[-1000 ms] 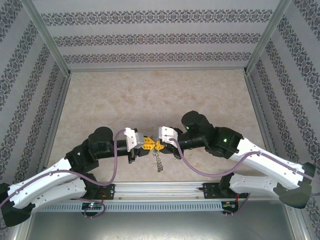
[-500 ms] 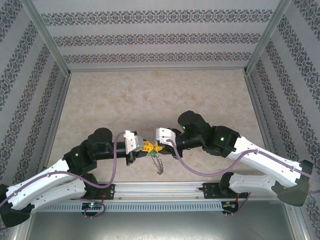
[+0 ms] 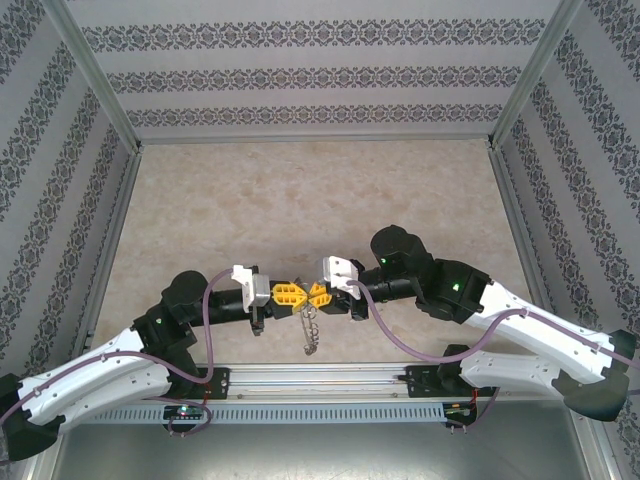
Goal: Put the keys on the keyring
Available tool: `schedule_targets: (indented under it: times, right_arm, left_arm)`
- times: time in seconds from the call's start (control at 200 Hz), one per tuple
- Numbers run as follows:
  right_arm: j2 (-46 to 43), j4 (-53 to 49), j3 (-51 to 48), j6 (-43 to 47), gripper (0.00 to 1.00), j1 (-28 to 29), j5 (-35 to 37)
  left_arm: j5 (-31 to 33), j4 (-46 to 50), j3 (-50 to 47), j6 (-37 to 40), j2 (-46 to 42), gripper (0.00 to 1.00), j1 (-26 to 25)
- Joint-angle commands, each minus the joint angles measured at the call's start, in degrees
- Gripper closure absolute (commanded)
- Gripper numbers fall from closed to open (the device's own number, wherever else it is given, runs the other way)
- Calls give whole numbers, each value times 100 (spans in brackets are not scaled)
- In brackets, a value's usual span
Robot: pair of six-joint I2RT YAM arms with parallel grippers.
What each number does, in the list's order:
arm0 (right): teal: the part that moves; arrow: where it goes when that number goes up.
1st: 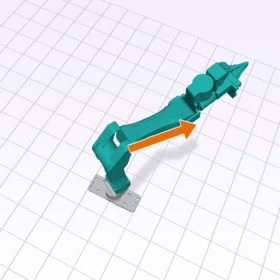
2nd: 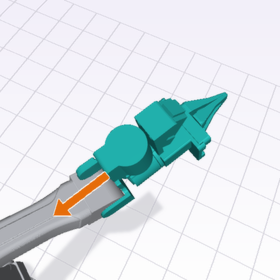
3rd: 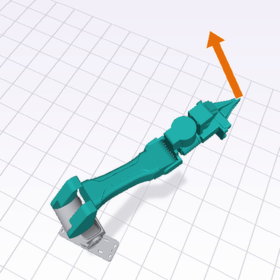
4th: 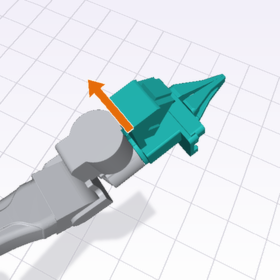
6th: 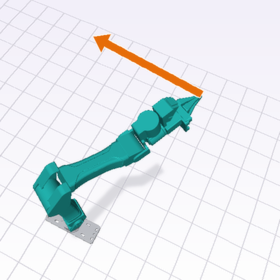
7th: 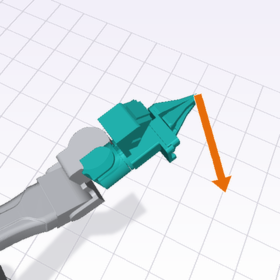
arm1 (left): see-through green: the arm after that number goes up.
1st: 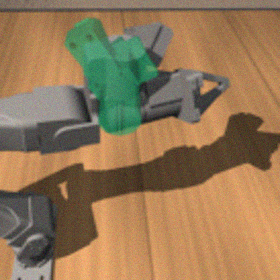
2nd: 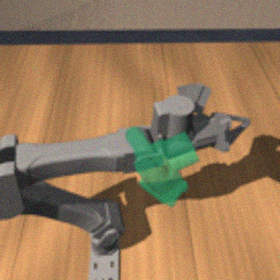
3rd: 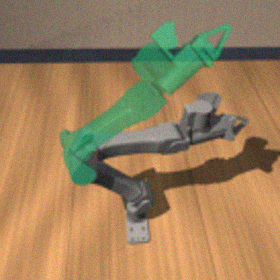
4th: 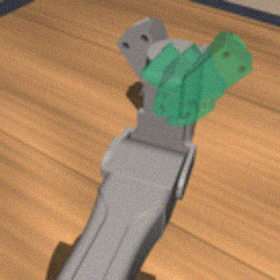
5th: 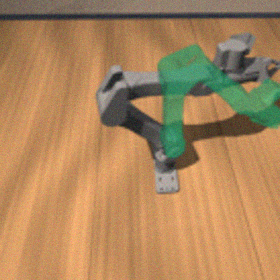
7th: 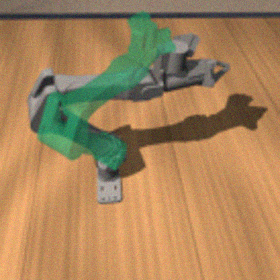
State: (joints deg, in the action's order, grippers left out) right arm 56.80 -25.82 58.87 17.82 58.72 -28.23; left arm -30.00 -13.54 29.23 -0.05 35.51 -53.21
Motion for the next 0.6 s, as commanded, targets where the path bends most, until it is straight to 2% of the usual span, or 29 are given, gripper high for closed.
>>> schedule_targets:
  times: [0.0, 0.065, 0.19, 0.225, 0.35, 0.485, 0.595]
  right_arm:
    - [-23, 122, -70, -113, 86, 6, -262]
    - [-40, 138, -61, -100, 87, 6, -253]
    - [-94, 174, -73, -82, 100, -1, -189]
    - [-117, 161, -69, -78, 100, -9, -141]
    - [-197, 29, -25, 15, 100, -20, 31]
    - [-107, -302, 157, 175, 100, -16, 214]
    - [44, -582, 362, 302, 100, -18, 325]
  left_arm:
    - [-102, -1193, -54, -248, -71, 100, -40]
    - [-121, -1326, -107, -301, -53, 100, -40]
    - [-114, -1287, -146, -320, -53, 100, -40]
    - [-104, -1149, -110, -284, -68, 100, -40]
    - [152, 298, 289, 178, -88, 100, -41]
    - [472, 1901, 875, 761, 116, 85, -47]
    - [652, 2748, 1266, 1042, 386, 83, -42]
